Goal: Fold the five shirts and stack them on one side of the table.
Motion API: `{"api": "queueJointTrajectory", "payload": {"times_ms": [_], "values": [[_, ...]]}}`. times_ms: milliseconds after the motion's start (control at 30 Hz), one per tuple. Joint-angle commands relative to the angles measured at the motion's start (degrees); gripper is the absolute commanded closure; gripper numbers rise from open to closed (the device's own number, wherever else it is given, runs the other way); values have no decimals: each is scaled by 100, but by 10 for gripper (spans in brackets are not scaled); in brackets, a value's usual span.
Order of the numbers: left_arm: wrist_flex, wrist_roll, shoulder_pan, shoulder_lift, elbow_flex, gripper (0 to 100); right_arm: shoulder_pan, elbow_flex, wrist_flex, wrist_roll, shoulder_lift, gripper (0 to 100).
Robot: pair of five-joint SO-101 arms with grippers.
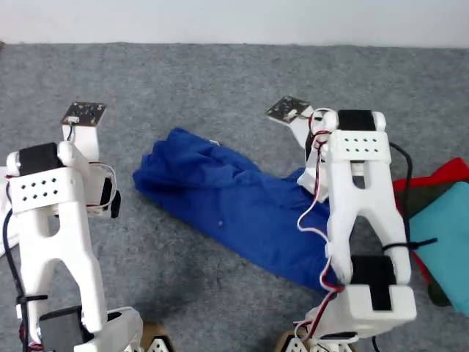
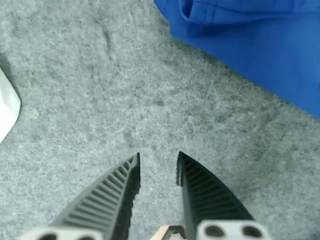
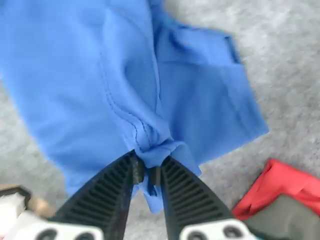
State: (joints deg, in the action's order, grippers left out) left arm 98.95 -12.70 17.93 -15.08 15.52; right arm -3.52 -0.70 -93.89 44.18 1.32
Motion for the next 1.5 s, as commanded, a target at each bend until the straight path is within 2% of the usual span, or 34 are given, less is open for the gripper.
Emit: {"api": "queueJointTrajectory", "payload": {"times_ms": [0, 200, 333, 433, 567, 833, 900, 1067, 1133, 1300, 1467], "values": [[167, -70, 53, -220, -40, 885, -207, -220, -251, 9, -699, 991], [167, -70, 62, -220, -40, 885, 75, -1538, 708, 35, -936, 991], [167, -70, 70, -220, -31, 885, 664, -2365, 2044, 44, -857, 991], [167, -70, 62, -220, -31, 885, 989, -2488, 2862, 44, -637, 991], [167, -70, 62, -220, -31, 885, 1086, -2374, 3319, 53, -40, 991], [167, -70, 62, -220, -22, 885, 1095, -1538, 3310, 26, 1051, 980], [167, -70, 62, -220, -22, 885, 1103, -1345, 3222, 26, 1156, 919], [141, -53, 18, -220, -57, 884, 1059, -695, 2475, 44, 1147, 662], [79, -35, 18, -167, -198, 881, 1051, -413, 2149, 44, 1147, 619], [-598, -35, -26, -158, -295, 879, 1051, -26, 1727, 18, 1147, 651], [-1196, -44, -598, -132, -286, 846, 1068, 9, 1534, 9, 1147, 685]]}}
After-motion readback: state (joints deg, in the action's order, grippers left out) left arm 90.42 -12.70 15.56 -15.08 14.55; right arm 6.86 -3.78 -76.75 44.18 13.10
